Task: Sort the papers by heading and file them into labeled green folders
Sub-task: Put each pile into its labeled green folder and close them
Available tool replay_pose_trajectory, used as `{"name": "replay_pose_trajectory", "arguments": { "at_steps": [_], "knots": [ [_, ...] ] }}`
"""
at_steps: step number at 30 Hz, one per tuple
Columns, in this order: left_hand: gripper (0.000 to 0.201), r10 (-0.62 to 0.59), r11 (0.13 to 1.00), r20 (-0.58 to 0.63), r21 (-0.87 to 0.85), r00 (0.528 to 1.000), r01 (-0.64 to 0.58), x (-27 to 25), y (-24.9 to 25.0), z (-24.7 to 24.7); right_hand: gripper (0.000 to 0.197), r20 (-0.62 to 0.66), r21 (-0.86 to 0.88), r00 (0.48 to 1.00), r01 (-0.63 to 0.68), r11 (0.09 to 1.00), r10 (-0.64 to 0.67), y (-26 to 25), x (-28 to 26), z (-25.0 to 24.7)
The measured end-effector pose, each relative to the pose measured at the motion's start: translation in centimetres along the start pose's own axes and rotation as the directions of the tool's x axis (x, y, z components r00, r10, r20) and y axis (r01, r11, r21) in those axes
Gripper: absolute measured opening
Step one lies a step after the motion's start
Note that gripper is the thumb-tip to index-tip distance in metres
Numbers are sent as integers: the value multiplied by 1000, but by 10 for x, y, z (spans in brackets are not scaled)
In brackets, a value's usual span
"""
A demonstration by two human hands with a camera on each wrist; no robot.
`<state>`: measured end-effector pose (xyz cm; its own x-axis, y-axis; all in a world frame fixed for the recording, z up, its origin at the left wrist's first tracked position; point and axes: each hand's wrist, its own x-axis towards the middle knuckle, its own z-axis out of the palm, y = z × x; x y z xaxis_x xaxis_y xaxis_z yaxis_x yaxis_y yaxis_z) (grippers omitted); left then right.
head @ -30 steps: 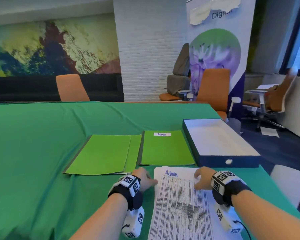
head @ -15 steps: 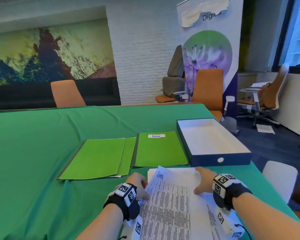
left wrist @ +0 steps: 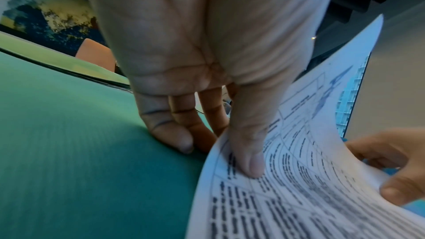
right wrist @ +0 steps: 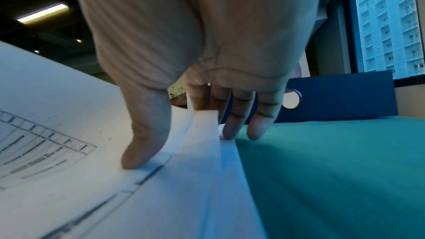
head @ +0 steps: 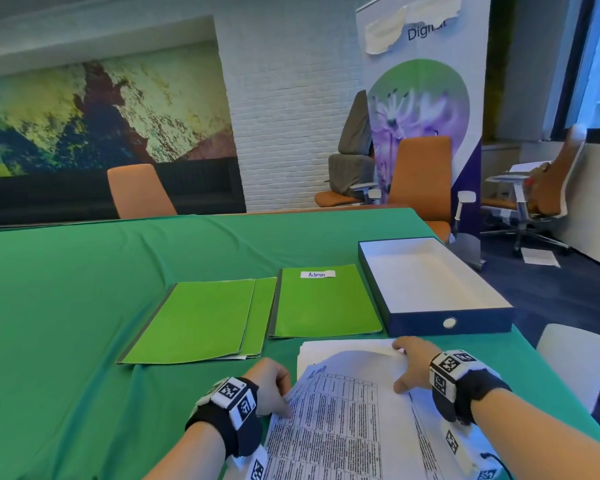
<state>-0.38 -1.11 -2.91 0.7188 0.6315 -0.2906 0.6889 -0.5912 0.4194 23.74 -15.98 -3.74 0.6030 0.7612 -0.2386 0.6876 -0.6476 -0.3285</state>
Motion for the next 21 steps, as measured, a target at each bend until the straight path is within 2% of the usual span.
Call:
{"name": "replay_pose_trajectory", "arguments": {
  "at_steps": [4, 7, 10, 11, 13, 15, 17, 19, 21],
  "knots": [
    [32, 22, 999, -15, 32, 1000, -21, 0, 3, 0, 76, -74, 187, 997, 9, 982, 5, -2, -1, -6],
    [32, 29, 1000, -40, 11, 999, -28, 2, 2, 1, 64, -128, 389, 991, 18, 921, 35, 7, 1, -11],
    [18, 33, 999, -51, -28, 998, -35, 3, 1, 0, 34, -164, 512, 986, 69, 856, 18, 12, -6, -15],
    [19, 34, 998, -49, -45, 998, -36, 2, 1, -1, 24, -166, 546, 986, 81, 834, 13, 12, -9, -17],
    [34, 12, 996, -53, -91, 999, -17, 3, -1, -2, 13, -163, 623, 986, 85, 778, 23, 14, -14, -17],
    [36, -7, 994, -51, -112, 999, 1, 3, -3, -4, 11, -181, 674, 983, 101, 732, 31, 16, -16, -18],
    [29, 2, 991, -51, -130, 999, -9, 1, -6, -5, 11, -187, 722, 982, 114, 683, 33, 17, -17, -18],
    [26, 12, 971, -69, -236, 998, -28, -2, -10, -6, 13, -194, 781, 981, 135, 610, 32, 13, -19, -18],
    [31, 20, 927, -122, -370, 992, -64, -3, -15, -6, 17, -182, 846, 983, 157, 509, -1, 4, -21, -18]
  ]
}}
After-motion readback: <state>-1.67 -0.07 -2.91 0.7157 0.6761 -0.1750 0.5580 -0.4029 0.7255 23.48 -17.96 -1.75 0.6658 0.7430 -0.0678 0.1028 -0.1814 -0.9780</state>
